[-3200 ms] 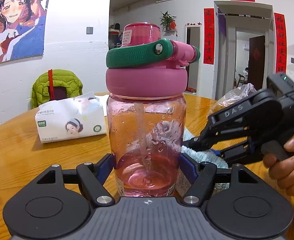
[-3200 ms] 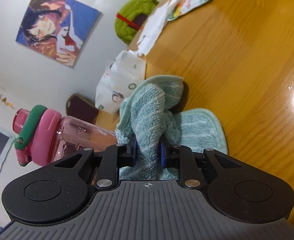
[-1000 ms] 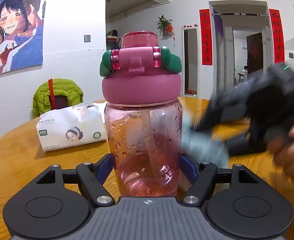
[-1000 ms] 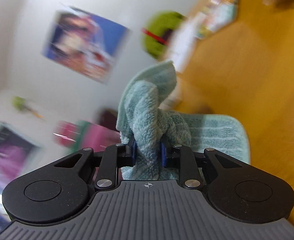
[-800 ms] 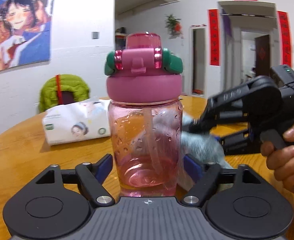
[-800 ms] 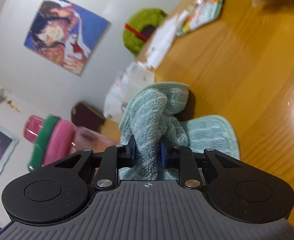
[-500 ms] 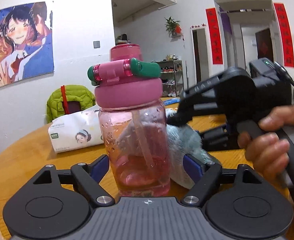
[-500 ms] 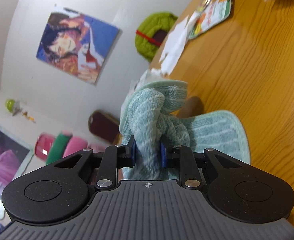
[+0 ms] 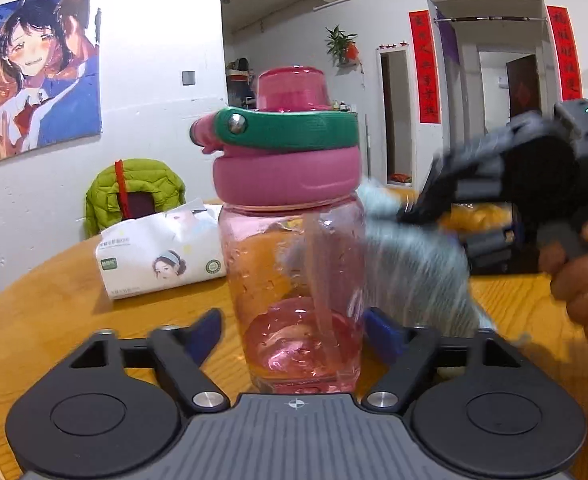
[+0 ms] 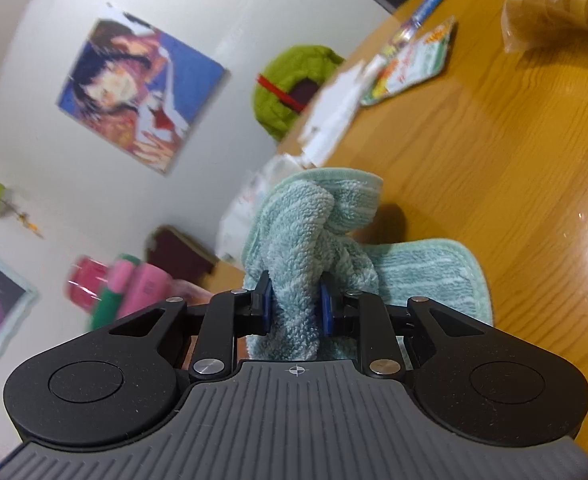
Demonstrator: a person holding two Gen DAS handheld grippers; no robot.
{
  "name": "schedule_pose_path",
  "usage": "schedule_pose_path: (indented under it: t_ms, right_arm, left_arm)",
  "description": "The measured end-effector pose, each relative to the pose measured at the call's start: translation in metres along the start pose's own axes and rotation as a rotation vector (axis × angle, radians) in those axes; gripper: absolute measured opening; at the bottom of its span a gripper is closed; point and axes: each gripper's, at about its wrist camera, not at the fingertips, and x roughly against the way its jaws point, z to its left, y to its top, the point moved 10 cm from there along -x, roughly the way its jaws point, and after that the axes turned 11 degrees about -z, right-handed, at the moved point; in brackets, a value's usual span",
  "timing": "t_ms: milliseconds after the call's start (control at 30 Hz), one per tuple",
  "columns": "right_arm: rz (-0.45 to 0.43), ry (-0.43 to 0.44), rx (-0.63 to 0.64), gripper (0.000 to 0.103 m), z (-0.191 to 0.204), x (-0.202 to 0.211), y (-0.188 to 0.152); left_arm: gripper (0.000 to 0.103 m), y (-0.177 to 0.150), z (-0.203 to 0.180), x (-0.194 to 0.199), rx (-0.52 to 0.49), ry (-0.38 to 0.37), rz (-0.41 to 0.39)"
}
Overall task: Clean container
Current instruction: 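Swipe the towel in the right tool up and down the bottle's side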
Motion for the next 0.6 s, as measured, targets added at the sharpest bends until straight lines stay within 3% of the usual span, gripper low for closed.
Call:
schedule_pose_path:
  t_ms: [100,233,333,433,533,600]
  right_arm:
    - [-0.05,0.227,-0.139,0.024,0.019,0.015,0.013]
    - [-0.007,0.264,-0.141,0.024,0.028,0.013,0.004]
    - [0.1,0.023,-0.046,0.025,0.0,-0.009,-0.019]
    - [0.167,-0.099,0.003,0.025,-0.02,-0.021,-0.031]
    - [0.085,-0.024,-0.005,0.024,-0.005,-0.01,-0.017]
    - [0.003,0.143,-0.078,0.023,0.015,0.005,-0.002]
  left_arm:
    - [0.068,0.001,0.001,-0.005,0.005,-0.015,-0.006]
    - [0.068,0.002,0.0,-0.007,0.006,-0.024,-0.008]
    - [0.068,0.003,0.0,-0.007,0.007,-0.025,-0.009]
    - [0.068,0.003,0.0,-0.008,0.008,-0.021,-0.009]
    - [0.068,0.004,0.0,-0.008,0.008,-0.021,-0.008]
    - [0.068,0.004,0.0,-0.009,0.005,-0.019,-0.008]
